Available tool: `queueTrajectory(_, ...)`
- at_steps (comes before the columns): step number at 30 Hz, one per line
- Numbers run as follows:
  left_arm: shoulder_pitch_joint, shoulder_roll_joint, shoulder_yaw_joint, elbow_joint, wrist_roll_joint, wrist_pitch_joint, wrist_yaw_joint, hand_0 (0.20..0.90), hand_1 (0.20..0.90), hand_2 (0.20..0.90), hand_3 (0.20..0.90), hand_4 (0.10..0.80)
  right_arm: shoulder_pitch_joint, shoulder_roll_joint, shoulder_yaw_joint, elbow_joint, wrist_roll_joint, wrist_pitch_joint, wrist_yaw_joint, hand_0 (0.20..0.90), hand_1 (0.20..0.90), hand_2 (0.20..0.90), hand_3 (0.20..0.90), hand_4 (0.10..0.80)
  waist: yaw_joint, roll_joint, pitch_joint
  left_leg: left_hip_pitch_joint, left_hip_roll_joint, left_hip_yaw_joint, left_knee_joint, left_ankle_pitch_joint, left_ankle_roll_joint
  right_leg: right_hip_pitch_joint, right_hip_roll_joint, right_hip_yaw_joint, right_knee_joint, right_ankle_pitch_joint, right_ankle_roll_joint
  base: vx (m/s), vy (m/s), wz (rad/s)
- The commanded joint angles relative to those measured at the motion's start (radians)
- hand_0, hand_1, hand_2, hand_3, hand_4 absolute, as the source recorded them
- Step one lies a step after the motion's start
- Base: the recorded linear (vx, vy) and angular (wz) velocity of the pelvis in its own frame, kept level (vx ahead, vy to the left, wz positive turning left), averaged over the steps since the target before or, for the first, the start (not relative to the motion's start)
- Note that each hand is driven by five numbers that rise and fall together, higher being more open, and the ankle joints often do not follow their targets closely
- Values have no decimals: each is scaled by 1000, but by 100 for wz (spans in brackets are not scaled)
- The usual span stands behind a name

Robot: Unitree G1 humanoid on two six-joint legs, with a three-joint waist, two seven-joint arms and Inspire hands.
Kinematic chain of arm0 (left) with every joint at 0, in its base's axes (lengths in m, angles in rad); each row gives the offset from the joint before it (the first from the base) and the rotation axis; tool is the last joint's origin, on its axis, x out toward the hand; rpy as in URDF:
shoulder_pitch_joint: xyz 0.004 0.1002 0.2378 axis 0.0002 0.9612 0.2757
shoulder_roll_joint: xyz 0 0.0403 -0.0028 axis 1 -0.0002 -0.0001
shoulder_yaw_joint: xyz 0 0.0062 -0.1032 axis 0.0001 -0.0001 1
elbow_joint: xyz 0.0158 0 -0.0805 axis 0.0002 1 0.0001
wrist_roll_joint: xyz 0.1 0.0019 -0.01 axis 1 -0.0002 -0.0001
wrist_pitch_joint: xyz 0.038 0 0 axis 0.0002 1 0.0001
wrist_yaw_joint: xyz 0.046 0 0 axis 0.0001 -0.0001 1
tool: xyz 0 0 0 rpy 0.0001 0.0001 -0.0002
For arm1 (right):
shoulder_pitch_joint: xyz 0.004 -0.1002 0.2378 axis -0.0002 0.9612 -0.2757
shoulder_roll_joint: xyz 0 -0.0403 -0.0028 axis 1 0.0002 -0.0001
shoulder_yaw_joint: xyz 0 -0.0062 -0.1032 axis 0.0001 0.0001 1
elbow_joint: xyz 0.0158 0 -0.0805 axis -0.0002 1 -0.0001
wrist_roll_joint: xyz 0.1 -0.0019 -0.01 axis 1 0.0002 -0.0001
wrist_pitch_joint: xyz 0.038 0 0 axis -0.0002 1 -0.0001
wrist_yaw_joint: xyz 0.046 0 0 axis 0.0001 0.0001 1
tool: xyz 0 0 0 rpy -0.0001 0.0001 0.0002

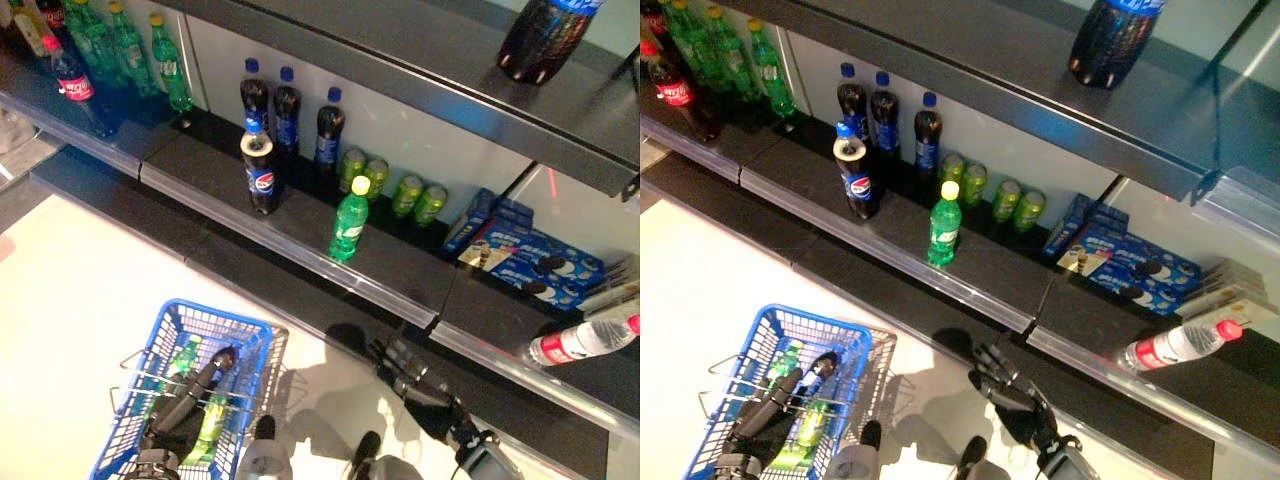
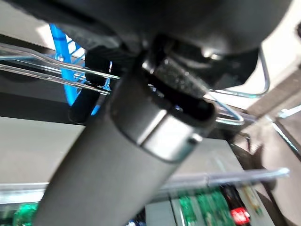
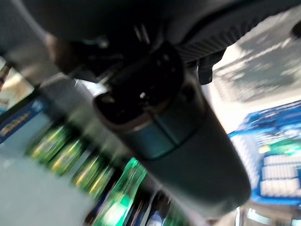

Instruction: Pick up the drink and place into the basket.

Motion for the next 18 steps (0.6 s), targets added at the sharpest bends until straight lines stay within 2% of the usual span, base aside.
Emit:
queueTrajectory(1,-151,31,40,-179,-43,-242,-96,300,300,300,200,100,-7,-48,16,4,-29,-31,-53,900,900,900,900,800,-24,92,-148,-38,0,8,3,33,-30,82,31,28,-24,-54,12,-36,-13,0)
queueTrajectory(3,-170,29,34,-121,-17,-253,-53,300,300,300,200,100,-27,-40,25,62,-49,-31,-94,900,900,900,900,800,-28,95,-151,-30,1,13,-6,33,-31,86,29,28,-34,-48,15,-17,-5,-1)
queueTrajectory(4,-197,24,18,-45,7,-258,20,300,300,300,200,100,-56,-33,35,147,-82,-32,-143,900,900,900,900,800,-31,98,-157,-21,2,18,-15,31,-30,90,28,28,-41,-44,16,-34,-8,-3)
queueTrajectory(6,-218,20,9,23,-17,-249,53,300,300,300,200,100,-76,-23,33,238,-124,-58,-155,900,900,900,900,800,-34,102,-161,-16,3,24,-17,30,-31,91,27,28,-43,-41,17,-16,-2,-2)
queueTrajectory(11,-283,-22,-17,315,17,-240,129,300,300,300,200,100,-142,8,34,579,-387,-134,-246,900,900,900,900,800,-38,113,-171,0,4,44,-32,21,-27,98,22,22,-56,-35,21,-31,-7,0)
queueTrajectory(13,-295,-39,-38,408,17,-225,161,300,300,300,200,100,-155,20,37,663,-423,-141,-265,900,900,900,900,800,-36,115,-178,5,5,46,-43,20,-25,101,23,18,-65,-31,23,-22,-22,6)
queueTrajectory(18,-319,-67,-34,573,44,-213,195,300,300,300,200,100,-174,44,25,719,-414,-159,-269,900,900,900,900,800,-45,117,-191,9,6,56,-59,16,-27,106,21,5,-76,-27,26,-7,-6,4)
